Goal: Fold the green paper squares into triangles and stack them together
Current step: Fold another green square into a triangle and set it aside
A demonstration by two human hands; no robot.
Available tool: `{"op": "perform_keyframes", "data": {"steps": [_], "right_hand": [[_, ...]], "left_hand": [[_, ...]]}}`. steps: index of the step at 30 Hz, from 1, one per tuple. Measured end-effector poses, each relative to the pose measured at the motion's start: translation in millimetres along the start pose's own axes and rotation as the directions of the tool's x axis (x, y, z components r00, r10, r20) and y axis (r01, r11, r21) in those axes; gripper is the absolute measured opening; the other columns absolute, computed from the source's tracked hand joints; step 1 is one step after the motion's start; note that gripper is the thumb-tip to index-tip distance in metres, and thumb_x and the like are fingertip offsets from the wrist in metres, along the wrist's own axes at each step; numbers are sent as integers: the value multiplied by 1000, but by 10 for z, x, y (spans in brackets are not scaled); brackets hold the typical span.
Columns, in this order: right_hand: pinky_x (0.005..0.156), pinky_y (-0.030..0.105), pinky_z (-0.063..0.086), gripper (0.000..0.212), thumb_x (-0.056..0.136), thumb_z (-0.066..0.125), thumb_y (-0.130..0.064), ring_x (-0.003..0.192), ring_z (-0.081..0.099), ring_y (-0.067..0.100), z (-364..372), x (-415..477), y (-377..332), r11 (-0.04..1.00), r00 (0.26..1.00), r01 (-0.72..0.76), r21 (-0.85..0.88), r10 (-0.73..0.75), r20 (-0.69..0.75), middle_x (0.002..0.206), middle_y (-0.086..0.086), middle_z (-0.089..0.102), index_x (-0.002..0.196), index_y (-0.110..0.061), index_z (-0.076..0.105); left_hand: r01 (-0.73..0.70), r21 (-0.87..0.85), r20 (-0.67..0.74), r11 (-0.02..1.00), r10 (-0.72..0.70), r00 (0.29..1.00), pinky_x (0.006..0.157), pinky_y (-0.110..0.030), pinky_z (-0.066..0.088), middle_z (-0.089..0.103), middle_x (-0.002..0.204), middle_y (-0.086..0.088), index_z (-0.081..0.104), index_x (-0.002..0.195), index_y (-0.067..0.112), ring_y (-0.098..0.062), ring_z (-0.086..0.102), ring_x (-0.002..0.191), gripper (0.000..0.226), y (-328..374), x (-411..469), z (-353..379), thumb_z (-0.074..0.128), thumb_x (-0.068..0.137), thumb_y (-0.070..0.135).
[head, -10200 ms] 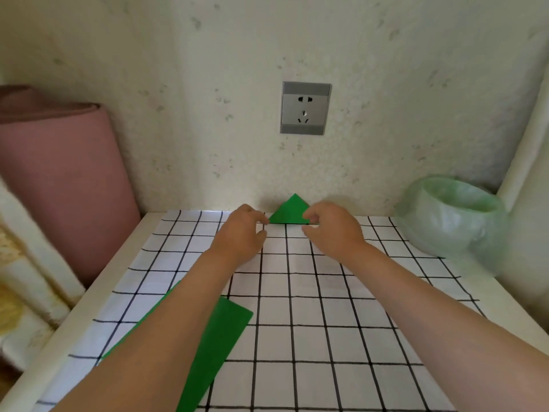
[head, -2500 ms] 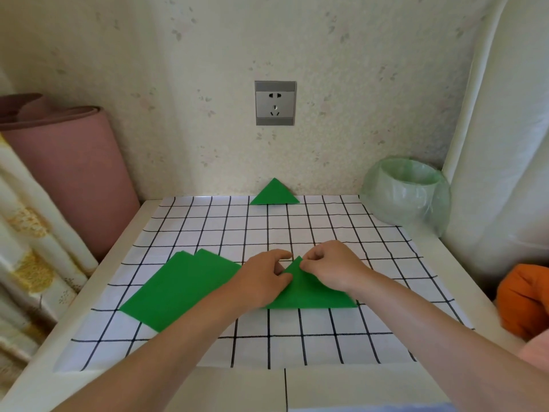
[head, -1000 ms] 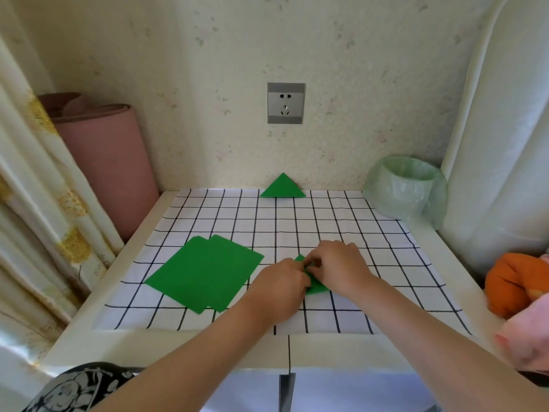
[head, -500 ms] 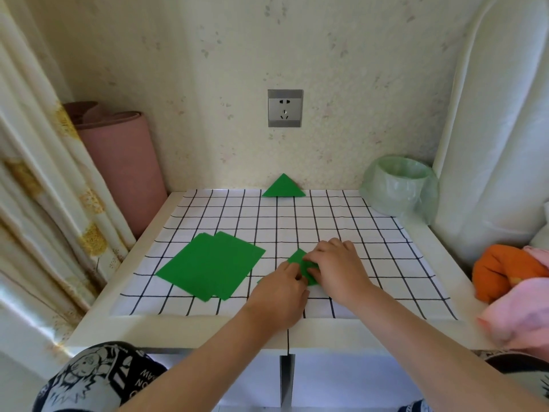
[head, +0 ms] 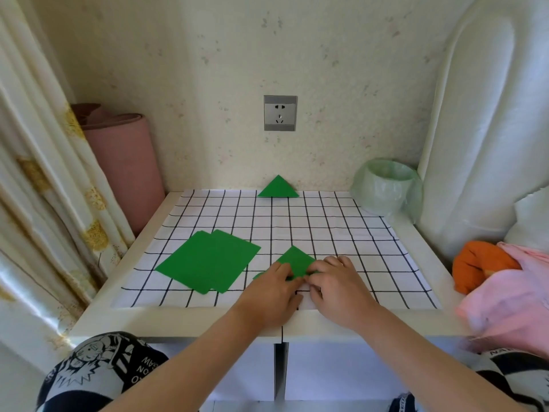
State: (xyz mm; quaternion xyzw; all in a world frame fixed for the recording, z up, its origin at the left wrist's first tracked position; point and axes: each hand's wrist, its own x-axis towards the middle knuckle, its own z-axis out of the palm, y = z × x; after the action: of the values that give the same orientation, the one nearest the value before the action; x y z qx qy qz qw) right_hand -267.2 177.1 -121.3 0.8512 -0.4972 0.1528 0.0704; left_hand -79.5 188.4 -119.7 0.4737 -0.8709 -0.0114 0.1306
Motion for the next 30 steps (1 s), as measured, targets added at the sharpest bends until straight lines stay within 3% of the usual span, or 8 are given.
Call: {"op": "perform_keyframes", "data": {"steps": [3,7,9,13,24,27,30], "right_hand": [[84,36,37,39,86,37,-33,85,53,17,-5,-3,-12,1000,1000,-1,-12,1,-2,94,-14,63,85,-28,75],[86,37,39,39,86,38,-34,83,54,17,2,-4,-17,999,1000,7,-35,-7,-11,93,-12,64,85,-28,76],[85,39,42,38,86,38,-34,82,55,17,3,-14,-18,999,1000,3,-38,-4,-21,92,-12,64,84,-28,76],[81,39,44,37,84,40,-34,79,57,18,5,3,-18,1000,999,-7,-31,5,-44,90,-13,66,81,-28,77],[76,36,45,34,81,43,-33,78,57,19,64,21,-4,999,998,-29,21,30,-63,88,-13,64,78,-28,77],[75,35,45,35,81,42,-34,77,56,18,61,23,-21,999,998,-38,30,40,-51,87,-13,64,78,-28,76],[75,34,44,35,82,42,-33,77,56,18,65,18,-27,998,998,-41,38,43,-55,87,-13,64,78,-27,76]], "left_hand": [[13,6,-8,1000,-12,1000,69,-38,51,53,99,-6,64,115,17,-25,50,94,46,7,-24,14,31,92,39],[1,62,-68,998,3,998,55,-32,48,55,82,-4,66,82,13,-23,54,80,32,5,-52,-16,39,91,29],[24,62,-74,998,-19,997,55,-27,41,55,82,-3,63,75,13,-23,55,81,29,10,-76,-55,42,90,26],[149,87,-25,985,-147,989,66,-26,31,55,101,-4,63,89,11,-20,48,100,28,-6,-139,-119,39,95,24],[436,44,37,899,-438,898,78,-30,38,55,115,-9,63,103,9,-24,48,108,27,-126,-301,-283,43,96,26],[456,87,42,886,-460,887,76,-29,34,55,111,-8,64,101,8,-24,48,106,26,-105,-328,-300,43,96,22],[418,168,76,893,-435,897,79,-31,41,55,83,-5,67,85,9,-23,45,93,32,-68,-337,-358,36,94,7]]}}
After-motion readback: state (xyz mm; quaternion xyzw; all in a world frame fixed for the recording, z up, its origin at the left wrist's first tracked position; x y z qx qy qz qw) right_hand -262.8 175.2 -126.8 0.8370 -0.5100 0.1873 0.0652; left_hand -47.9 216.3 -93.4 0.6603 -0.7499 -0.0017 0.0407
